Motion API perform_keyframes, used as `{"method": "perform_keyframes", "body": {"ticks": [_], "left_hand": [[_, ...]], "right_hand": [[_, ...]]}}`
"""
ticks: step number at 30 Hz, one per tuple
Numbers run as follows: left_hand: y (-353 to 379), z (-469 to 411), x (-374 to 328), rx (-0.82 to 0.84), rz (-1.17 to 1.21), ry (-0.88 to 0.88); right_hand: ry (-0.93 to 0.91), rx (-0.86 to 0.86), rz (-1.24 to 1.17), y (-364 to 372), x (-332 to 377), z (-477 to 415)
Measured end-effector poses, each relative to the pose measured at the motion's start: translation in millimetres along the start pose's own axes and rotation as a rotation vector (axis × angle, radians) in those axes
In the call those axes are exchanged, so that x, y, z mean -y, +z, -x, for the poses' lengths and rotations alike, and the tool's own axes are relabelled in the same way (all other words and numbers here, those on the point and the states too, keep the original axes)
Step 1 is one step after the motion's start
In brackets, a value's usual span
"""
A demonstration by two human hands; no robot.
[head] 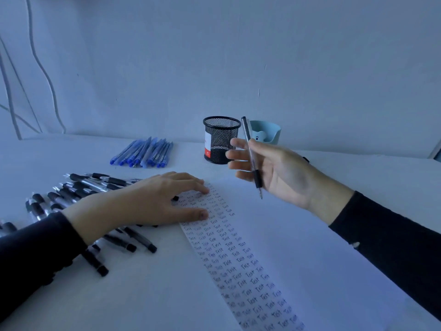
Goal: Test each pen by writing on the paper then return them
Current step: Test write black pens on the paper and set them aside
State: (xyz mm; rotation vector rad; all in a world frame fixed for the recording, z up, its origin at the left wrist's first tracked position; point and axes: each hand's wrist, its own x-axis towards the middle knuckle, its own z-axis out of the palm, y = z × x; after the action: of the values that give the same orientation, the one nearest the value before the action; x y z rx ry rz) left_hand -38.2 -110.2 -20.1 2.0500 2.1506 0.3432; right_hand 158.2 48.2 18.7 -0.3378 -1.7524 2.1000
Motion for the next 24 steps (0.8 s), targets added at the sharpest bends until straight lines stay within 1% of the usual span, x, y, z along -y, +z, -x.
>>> {"method": "perform_keyframes", "body": {"ticks": [2, 5, 9, 11, 14, 16, 18, 19, 21, 22, 24], "left_hand": [[0, 0, 0, 0.002, -0.004, -0.001], [0, 0, 1, 0.005, -0.011, -0.002], [0, -1, 1, 0.016, -0.015, -0.007], [1, -1, 1, 0.019, -0.018, -0.013], [0, 0, 1, 0.024, -0.019, -0.016], [0, -1, 0, 0.026, -0.016, -0.013], [0, -1, 1, 0.027, -0.014, -0.012], [0, -1, 1, 0.027, -0.017, -0.012], [1, -2, 1, 0.023, -0.021, -0.007], [1, -2, 2, 0.02, -0.02, -0.004], [1, -2, 2, 0.013, -0.017, -0.003]], "right_hand": [[0.019, 0.007, -0.1, -3, 4, -1], [0.032, -0.028, -0.163, -8, 5, -4], [0.026, 0.043, -0.146, -17, 10, -7], [-0.003, 0.049, -0.144, -19, 15, -6], [-0.08, -0.021, -0.192, -24, 31, -4], [-0.181, -0.116, -0.203, -34, 45, -2], [-0.322, -0.268, -0.085, -52, 57, 0], [-0.389, -0.366, 0.026, -60, 61, 2], [-0.498, -0.574, 0.355, -79, 60, 5], [-0.527, -0.638, 0.519, -89, 57, 6], [-0.477, -0.664, 0.714, -104, 46, 6]]}}
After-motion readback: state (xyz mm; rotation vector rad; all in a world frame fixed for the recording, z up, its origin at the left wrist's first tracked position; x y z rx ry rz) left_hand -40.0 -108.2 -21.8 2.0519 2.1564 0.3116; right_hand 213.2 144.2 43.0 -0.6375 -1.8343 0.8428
